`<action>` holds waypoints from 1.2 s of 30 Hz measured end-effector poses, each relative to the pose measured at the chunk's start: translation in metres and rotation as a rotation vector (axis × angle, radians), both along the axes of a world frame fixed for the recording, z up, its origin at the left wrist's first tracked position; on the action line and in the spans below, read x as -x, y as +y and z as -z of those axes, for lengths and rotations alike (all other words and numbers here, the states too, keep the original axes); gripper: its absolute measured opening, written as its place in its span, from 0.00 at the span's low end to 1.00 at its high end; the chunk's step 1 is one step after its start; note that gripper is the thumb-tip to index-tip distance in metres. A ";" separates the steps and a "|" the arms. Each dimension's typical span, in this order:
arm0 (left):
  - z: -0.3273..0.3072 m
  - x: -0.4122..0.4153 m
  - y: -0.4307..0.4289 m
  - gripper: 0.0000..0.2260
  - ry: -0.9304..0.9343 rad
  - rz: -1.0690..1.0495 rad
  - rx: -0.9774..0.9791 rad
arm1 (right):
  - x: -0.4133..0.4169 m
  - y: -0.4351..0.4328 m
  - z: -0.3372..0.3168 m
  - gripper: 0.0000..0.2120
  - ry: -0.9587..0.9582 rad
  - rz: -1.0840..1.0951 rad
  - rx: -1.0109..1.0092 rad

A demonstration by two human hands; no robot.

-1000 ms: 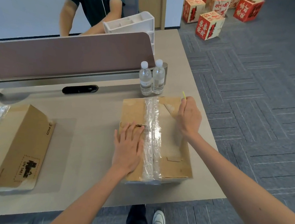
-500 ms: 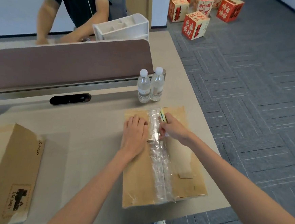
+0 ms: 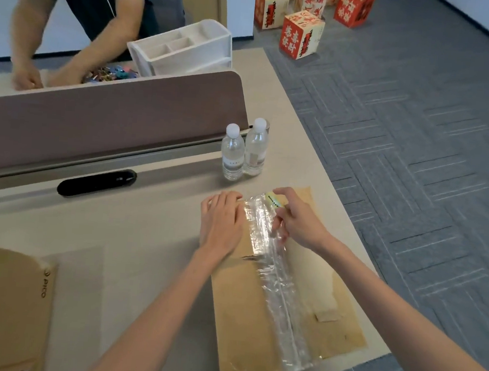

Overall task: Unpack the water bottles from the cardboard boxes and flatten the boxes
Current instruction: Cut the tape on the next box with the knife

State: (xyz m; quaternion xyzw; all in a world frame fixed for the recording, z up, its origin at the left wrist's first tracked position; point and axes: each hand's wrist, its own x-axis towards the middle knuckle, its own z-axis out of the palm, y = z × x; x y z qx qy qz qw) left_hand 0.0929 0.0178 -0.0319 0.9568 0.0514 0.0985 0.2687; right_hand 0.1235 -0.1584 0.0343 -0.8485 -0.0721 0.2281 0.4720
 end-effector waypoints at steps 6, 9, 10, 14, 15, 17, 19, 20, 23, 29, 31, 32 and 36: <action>0.001 -0.001 0.001 0.11 -0.008 0.015 0.013 | -0.001 0.008 0.004 0.12 -0.203 -0.009 0.257; 0.001 0.000 0.001 0.11 -0.021 0.010 0.006 | 0.002 0.014 0.003 0.10 -0.270 -0.025 0.378; 0.001 0.000 0.001 0.11 -0.028 0.007 0.004 | 0.003 0.016 0.002 0.10 -0.297 -0.027 0.420; 0.003 -0.001 0.001 0.11 -0.042 0.001 -0.006 | 0.003 0.022 -0.004 0.10 -0.350 -0.025 0.523; 0.003 -0.001 0.001 0.11 -0.040 0.002 -0.005 | 0.002 0.023 -0.005 0.10 -0.351 -0.024 0.534; 0.003 -0.001 0.001 0.12 -0.034 0.003 -0.002 | 0.001 0.026 -0.009 0.10 -0.354 -0.032 0.557; 0.003 -0.001 0.001 0.14 -0.031 0.002 0.003 | 0.002 0.030 -0.013 0.11 -0.369 -0.047 0.593; 0.003 -0.001 0.000 0.14 -0.031 0.001 0.006 | 0.003 0.032 -0.014 0.11 -0.377 -0.051 0.614; 0.004 -0.001 -0.001 0.13 -0.037 -0.004 -0.007 | 0.004 0.037 -0.017 0.13 -0.374 -0.057 0.676; 0.006 -0.002 0.000 0.09 -0.039 -0.016 -0.010 | 0.002 0.046 -0.019 0.13 -0.370 -0.094 0.727; 0.005 -0.002 -0.001 0.08 -0.033 -0.024 -0.015 | 0.000 0.046 -0.020 0.14 -0.356 -0.093 0.721; 0.005 -0.002 -0.001 0.08 -0.029 -0.031 -0.025 | -0.001 0.047 -0.021 0.14 -0.350 -0.092 0.720; 0.006 -0.004 -0.004 0.06 -0.011 -0.059 -0.053 | -0.001 0.049 -0.027 0.13 -0.348 -0.097 0.753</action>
